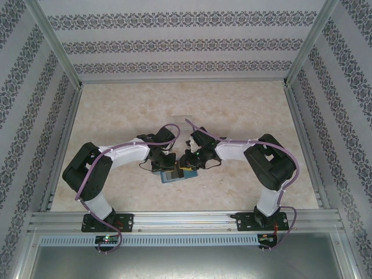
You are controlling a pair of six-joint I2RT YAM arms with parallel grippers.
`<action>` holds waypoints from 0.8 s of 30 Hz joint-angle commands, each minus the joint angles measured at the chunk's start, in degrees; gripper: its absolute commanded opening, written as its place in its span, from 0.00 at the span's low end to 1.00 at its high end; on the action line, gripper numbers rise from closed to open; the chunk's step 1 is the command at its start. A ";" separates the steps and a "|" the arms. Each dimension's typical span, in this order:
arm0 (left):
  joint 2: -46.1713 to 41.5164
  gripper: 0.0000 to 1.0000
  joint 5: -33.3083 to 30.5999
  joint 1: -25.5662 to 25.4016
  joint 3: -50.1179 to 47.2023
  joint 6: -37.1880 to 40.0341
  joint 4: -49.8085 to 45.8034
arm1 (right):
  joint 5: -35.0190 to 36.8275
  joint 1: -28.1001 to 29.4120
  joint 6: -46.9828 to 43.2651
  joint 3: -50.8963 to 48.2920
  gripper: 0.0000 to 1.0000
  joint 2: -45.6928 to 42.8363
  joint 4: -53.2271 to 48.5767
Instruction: Take the credit cards out of the card holder
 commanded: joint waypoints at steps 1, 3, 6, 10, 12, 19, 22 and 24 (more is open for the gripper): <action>0.70 0.04 -2.13 -0.62 -1.62 1.19 -2.54 | -1.69 0.94 -0.75 0.14 0.19 -2.38 0.12; 0.08 0.04 -2.46 -0.62 -1.54 1.21 -3.03 | -1.82 0.86 -0.88 0.14 0.19 -2.85 0.45; -0.93 0.04 -2.98 -0.62 -1.32 1.30 -3.69 | -1.74 0.78 -0.85 0.05 0.17 -3.39 0.61; -1.76 0.05 -3.63 -0.64 -0.92 1.46 -4.86 | -1.73 0.59 -0.78 -0.30 0.15 -3.79 1.01; -2.05 0.05 -3.87 -0.62 -0.79 1.56 -5.21 | -1.74 0.43 -0.82 -0.39 0.14 -3.77 1.01; -2.45 0.05 -4.14 -0.62 -1.01 1.65 -5.77 | -1.08 0.15 -0.82 -1.07 0.10 -3.95 0.57; -2.51 0.05 -4.27 -0.67 -1.35 1.64 -5.77 | -0.73 -0.13 -0.95 -1.36 0.08 -4.42 0.47; -2.42 0.05 -4.34 -0.62 -1.62 1.77 -5.75 | -0.23 -0.34 -1.19 -1.45 0.07 -4.84 -0.15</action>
